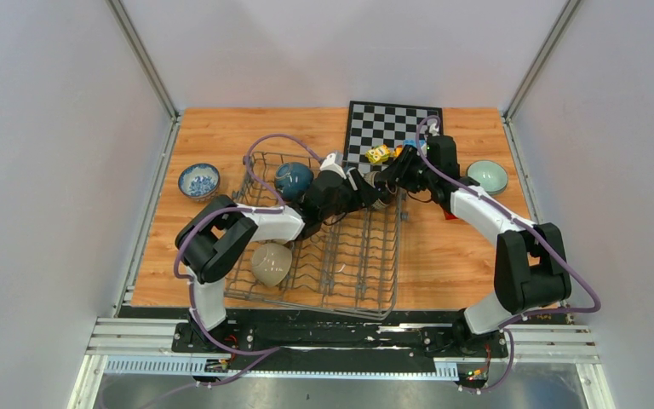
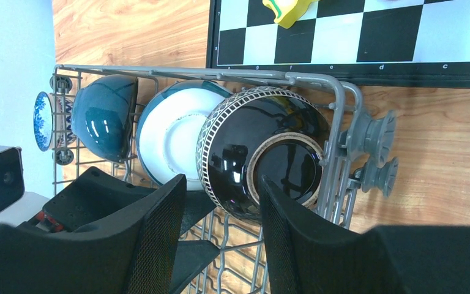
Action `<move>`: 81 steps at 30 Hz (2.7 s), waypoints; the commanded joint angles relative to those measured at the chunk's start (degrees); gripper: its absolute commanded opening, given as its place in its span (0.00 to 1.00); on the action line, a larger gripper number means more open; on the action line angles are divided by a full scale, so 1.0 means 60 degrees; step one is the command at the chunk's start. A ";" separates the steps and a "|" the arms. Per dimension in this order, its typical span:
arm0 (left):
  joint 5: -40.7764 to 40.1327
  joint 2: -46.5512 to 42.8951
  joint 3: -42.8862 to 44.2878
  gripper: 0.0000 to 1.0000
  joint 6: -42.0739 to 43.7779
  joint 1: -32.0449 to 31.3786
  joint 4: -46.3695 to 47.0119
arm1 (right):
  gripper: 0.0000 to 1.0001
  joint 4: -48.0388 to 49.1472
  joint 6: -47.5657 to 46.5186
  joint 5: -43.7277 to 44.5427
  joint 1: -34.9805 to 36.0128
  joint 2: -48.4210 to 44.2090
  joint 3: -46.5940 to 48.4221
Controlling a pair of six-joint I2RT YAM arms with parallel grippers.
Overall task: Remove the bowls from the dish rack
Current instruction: Pick up the bowl from the dish rack.
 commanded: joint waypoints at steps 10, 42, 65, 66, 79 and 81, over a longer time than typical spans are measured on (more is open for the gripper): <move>-0.0033 0.0457 0.0269 0.61 0.0279 -0.0224 0.0844 | 0.51 0.0073 0.0054 -0.0081 -0.0285 0.0042 -0.0143; 0.0790 0.0992 0.0417 0.37 0.0650 -0.0275 0.2958 | 0.49 0.0092 0.0106 -0.0038 -0.0454 0.0152 -0.0422; 0.0499 0.0744 -0.0149 0.00 0.0811 -0.0247 0.3783 | 0.49 -0.0108 -0.0048 -0.0097 -0.0556 0.0040 -0.0173; 0.0519 0.0711 -0.0176 0.00 0.0824 -0.0233 0.3814 | 0.49 -0.0142 -0.0093 -0.0088 -0.0555 0.0011 -0.0150; 0.0626 0.0655 -0.0352 0.00 0.0776 -0.0158 0.4065 | 0.50 -0.0258 -0.0101 -0.0296 -0.0546 -0.0033 -0.0075; 0.0646 0.0686 -0.0294 0.06 0.0757 -0.0158 0.4016 | 0.50 -0.0244 -0.0093 -0.0356 -0.0554 -0.0005 -0.0077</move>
